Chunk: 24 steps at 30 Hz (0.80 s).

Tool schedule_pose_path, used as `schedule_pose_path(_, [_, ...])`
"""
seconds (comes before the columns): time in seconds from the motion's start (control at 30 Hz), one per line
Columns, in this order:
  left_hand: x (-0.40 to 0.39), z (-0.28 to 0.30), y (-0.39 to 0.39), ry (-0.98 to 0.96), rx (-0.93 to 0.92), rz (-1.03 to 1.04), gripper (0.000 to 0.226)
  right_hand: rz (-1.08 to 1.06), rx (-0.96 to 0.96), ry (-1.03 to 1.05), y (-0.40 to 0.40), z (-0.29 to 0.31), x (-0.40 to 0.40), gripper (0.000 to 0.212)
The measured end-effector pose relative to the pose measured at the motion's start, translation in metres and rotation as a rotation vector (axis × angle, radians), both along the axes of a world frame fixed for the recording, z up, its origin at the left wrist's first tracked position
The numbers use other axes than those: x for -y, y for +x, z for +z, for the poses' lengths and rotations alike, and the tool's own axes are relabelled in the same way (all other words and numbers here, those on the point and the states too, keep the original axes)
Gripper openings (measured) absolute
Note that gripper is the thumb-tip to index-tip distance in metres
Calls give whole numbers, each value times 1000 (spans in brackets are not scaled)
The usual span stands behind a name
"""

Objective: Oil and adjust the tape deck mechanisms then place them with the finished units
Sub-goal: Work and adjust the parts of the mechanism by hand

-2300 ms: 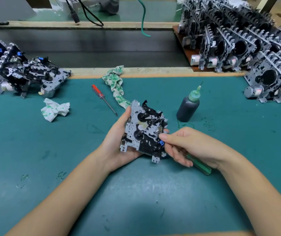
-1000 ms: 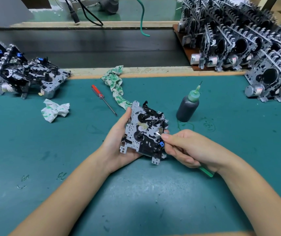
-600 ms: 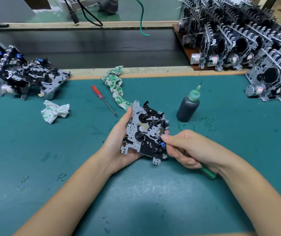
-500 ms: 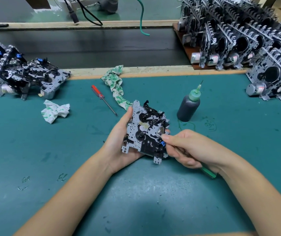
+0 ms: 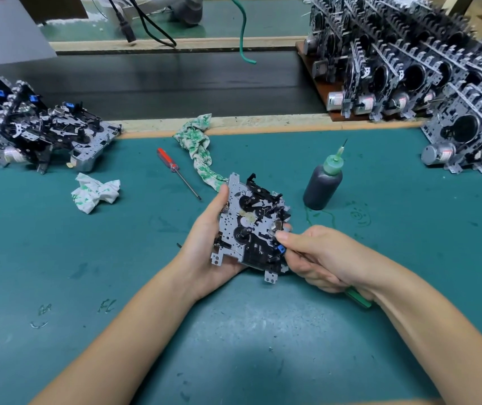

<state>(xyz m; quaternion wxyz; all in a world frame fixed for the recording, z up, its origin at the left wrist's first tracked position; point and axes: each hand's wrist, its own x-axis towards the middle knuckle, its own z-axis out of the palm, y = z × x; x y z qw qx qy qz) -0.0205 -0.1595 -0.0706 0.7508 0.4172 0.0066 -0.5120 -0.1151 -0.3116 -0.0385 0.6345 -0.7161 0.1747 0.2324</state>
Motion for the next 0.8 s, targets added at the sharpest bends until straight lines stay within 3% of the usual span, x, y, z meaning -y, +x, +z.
schedule_pose_path(0.27, [6,4,-8,33,121,49,58,97,-26,51,0,1,5,61])
schedule_pose_path(0.43, [3,4,-4,-2,30,34,67,130,18,109,-3,0,10,59])
schedule_pose_path(0.53, [2,1,-4,-8,-3,40,66,41,31,200,-4,0,15,54])
schedule_pose_path(0.8, [-1,3,-3,-9,13,-4,79,-26,72,171,-2,-6,12,57])
